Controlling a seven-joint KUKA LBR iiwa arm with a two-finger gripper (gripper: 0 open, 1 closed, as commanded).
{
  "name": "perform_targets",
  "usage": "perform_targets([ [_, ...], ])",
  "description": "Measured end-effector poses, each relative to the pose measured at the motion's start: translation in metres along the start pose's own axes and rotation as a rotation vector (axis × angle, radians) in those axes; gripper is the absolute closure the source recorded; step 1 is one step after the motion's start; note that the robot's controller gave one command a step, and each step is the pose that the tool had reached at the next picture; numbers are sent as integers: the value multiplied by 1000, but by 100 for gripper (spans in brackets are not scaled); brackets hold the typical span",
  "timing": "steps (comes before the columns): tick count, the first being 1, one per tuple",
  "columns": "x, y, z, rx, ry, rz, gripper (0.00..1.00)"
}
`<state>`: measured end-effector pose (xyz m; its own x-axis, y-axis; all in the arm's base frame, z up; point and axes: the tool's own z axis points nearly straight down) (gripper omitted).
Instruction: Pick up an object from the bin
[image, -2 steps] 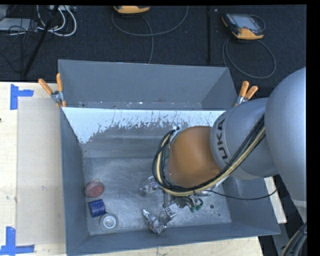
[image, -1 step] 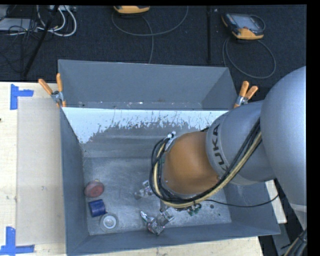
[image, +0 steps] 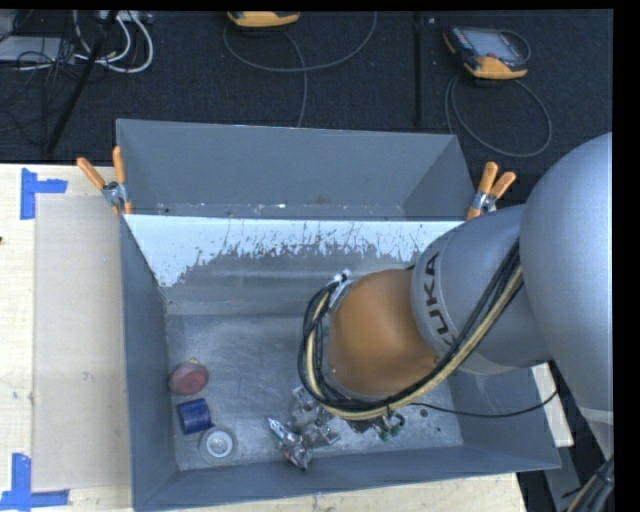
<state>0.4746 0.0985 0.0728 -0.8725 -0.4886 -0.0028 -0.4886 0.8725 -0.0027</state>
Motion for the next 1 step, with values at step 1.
perform_targets([
  [1, 0, -1, -16, -3, 1, -64, 100],
])
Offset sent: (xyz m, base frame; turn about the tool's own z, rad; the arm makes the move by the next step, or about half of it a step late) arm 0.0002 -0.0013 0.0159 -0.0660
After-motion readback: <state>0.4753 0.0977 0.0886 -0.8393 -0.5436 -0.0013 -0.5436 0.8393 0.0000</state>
